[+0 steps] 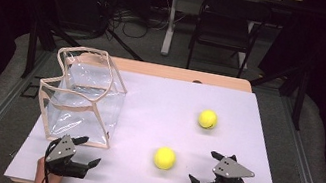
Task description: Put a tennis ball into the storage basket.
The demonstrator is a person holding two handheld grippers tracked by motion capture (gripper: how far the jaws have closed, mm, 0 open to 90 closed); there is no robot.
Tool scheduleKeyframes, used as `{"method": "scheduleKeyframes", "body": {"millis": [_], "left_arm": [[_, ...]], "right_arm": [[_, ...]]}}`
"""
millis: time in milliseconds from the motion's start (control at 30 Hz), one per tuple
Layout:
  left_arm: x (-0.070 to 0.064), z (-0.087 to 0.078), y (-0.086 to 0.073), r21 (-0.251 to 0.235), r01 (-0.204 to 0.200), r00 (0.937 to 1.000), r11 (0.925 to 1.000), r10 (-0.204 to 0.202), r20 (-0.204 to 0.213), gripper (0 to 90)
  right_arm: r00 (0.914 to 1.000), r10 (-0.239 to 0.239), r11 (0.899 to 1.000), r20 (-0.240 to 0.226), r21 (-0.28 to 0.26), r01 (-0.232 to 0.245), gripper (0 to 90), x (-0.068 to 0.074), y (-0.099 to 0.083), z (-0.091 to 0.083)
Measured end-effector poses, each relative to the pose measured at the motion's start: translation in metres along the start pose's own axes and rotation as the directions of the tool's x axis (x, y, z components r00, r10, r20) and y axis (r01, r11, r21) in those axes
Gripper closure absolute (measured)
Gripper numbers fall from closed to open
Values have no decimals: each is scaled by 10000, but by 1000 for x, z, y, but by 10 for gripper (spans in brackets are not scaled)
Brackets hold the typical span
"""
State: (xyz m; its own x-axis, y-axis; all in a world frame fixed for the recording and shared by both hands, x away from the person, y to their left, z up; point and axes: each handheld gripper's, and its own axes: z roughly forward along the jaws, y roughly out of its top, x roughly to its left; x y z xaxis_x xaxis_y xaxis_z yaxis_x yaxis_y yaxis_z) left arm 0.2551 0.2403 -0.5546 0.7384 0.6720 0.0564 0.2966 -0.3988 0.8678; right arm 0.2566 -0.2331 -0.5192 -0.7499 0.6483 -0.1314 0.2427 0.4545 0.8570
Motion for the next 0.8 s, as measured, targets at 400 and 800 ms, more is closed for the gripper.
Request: {"method": "scheduleKeyframes", "body": {"millis": [400,800], "left_arm": [[2,4,1,-36,26,10000,10000,-26,85,160],[-1,4,1,-77,-7,9999,10000,8,114,160]], "right_arm": [[9998,0,9993,-204,361,7,0,0,14,11],[9990,49,9985,-437,552,-25,0,3,22,19]]}}
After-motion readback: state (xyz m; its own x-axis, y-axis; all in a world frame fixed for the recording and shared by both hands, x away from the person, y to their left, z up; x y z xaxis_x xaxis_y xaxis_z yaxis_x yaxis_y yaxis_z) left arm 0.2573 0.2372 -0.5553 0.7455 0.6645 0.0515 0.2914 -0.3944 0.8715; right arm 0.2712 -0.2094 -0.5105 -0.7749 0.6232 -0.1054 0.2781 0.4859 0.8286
